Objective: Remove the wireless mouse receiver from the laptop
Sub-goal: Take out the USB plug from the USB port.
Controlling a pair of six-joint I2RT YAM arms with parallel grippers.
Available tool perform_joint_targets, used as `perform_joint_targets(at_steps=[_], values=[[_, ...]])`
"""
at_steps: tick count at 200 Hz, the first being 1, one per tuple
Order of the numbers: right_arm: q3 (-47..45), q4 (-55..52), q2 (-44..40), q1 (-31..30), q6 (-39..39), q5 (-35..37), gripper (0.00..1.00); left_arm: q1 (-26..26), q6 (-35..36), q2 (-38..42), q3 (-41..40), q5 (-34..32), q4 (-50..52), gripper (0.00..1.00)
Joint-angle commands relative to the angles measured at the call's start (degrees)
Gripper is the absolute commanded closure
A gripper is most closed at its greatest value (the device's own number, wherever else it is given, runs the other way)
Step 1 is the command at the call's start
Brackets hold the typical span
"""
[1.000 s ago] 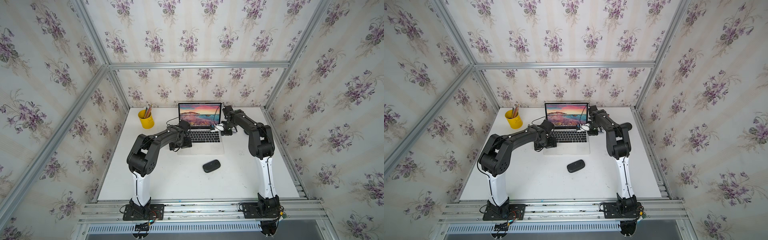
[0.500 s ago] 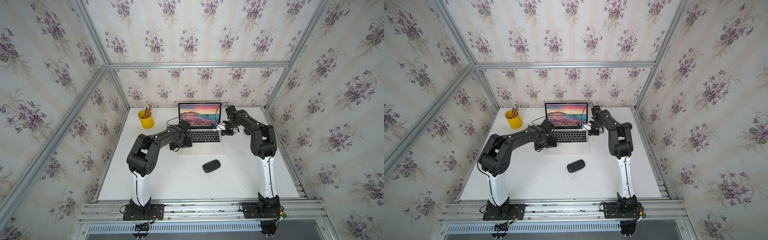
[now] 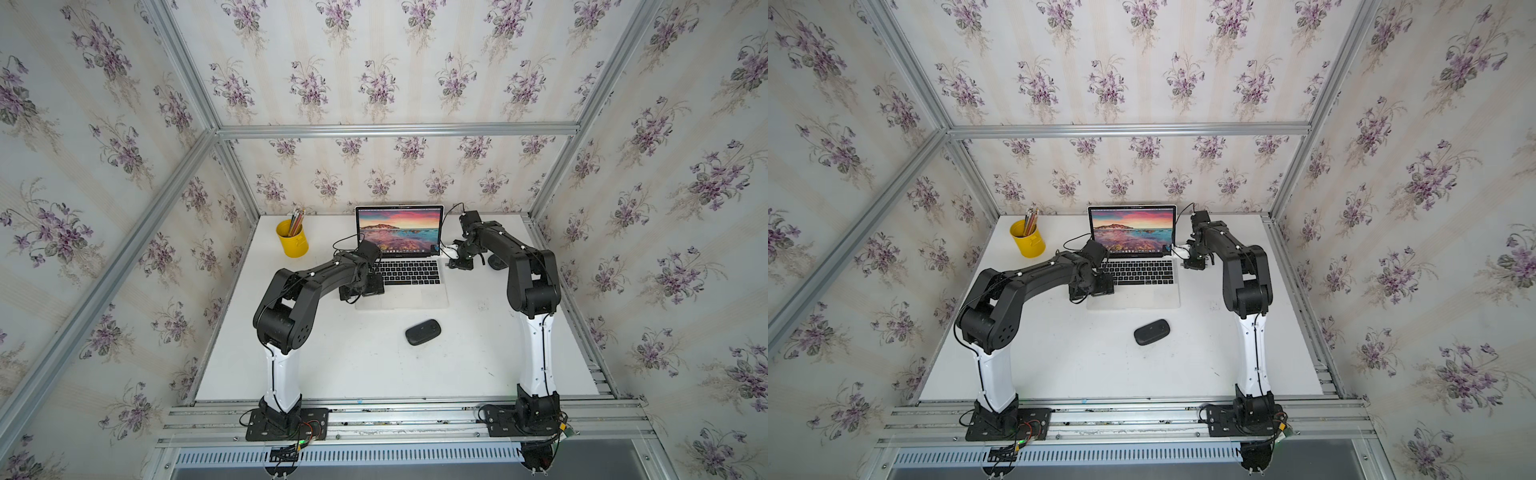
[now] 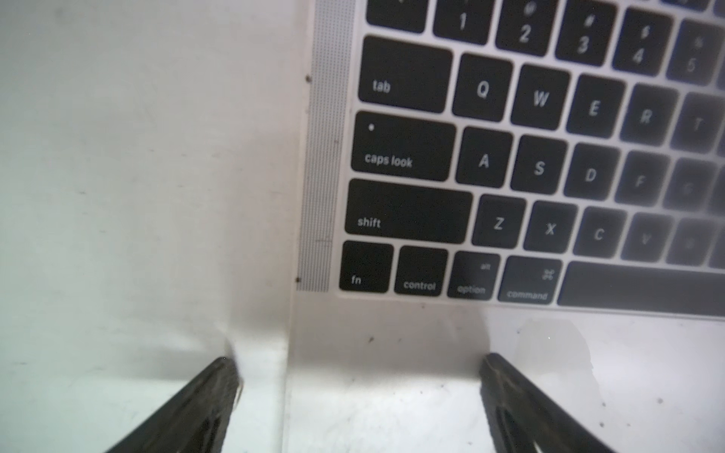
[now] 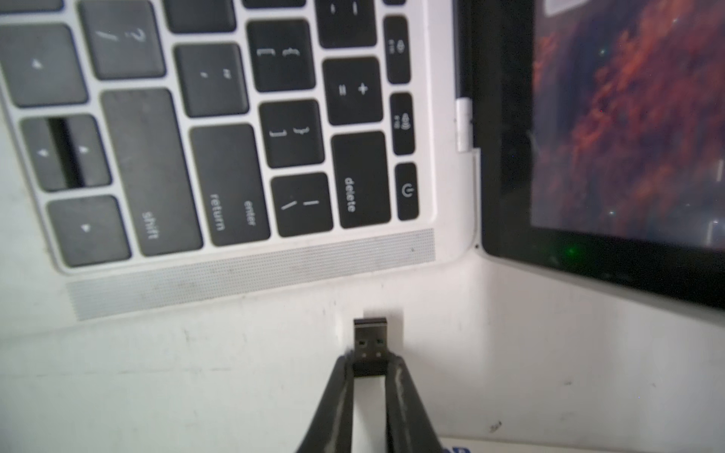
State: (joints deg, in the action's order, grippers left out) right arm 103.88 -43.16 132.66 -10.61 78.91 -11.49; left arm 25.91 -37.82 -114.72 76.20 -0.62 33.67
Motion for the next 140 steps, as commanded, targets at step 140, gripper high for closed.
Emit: perform_joint_targets(at_steps=[140], values=[[-33.14,6.02,-36.38,-22.31,-10.28,12.79,1.00,0.89,4.25,22.89,-10.00,-13.30,6.46,0.01]])
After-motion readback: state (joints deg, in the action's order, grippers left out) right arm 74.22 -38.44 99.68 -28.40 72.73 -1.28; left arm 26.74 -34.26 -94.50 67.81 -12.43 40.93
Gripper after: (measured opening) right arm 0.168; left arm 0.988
